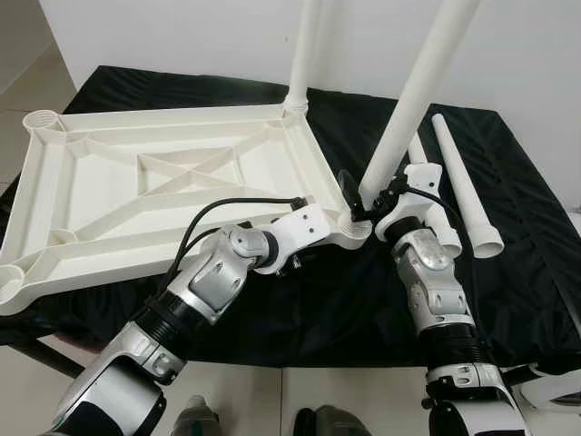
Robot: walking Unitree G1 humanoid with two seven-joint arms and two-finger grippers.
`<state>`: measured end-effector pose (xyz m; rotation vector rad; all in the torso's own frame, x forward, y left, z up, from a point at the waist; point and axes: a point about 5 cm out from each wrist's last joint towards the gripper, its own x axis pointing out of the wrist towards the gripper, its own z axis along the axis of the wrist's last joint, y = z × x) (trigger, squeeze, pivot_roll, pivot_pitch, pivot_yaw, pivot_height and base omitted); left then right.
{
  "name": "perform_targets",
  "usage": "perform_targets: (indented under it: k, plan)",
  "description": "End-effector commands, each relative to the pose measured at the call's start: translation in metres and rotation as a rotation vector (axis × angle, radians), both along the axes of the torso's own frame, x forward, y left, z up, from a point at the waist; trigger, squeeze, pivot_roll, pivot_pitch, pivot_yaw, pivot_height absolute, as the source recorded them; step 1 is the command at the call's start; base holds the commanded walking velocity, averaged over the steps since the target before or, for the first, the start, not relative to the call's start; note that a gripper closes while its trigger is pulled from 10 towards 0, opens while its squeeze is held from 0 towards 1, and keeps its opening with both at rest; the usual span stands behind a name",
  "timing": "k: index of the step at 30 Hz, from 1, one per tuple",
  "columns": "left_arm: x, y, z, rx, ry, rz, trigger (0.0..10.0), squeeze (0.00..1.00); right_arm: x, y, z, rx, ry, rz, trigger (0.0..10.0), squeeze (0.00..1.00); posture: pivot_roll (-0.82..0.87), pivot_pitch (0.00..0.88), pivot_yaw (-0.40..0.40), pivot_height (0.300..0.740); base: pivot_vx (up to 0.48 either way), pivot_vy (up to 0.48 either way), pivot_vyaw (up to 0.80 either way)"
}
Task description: Building children table
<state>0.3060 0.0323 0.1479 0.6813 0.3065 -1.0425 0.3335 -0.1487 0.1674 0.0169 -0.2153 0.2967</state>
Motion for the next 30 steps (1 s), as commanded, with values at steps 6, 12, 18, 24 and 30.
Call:
perform_targets:
  k: [6,12,18,24,30]
  plan:
    - [0.0,0.001,-0.006,0.055,0.01,0.002,10.0,0.0,0.001,-0.004,0.001,-0.002,-0.003,-0.001,10.0,0.0,0.04,0.018,-0.043,0.74,0.0,0.0,0.0]
    - [0.001,0.002,-0.008,0.07,0.016,0.012,10.0,0.0,0.001,-0.004,0.002,0.0,-0.006,0.001,10.0,0.0,0.04,0.022,-0.042,0.74,0.0,0.0,0.0]
    - [0.003,0.004,-0.012,0.087,0.034,0.037,10.0,0.0,0.001,-0.004,0.003,0.003,-0.009,0.001,10.0,0.0,0.03,0.023,-0.039,0.74,0.0,0.0,0.0]
    - [0.004,0.007,-0.021,0.116,0.06,0.057,10.0,0.0,0.002,-0.004,0.005,0.004,-0.016,0.001,10.0,0.0,0.03,0.024,-0.036,0.74,0.0,0.0,0.0]
    - [0.005,0.007,-0.022,0.11,0.061,0.063,10.0,0.0,0.002,-0.004,0.005,0.003,-0.017,0.001,10.0,0.0,0.03,0.025,-0.037,0.74,0.0,0.0,0.0]
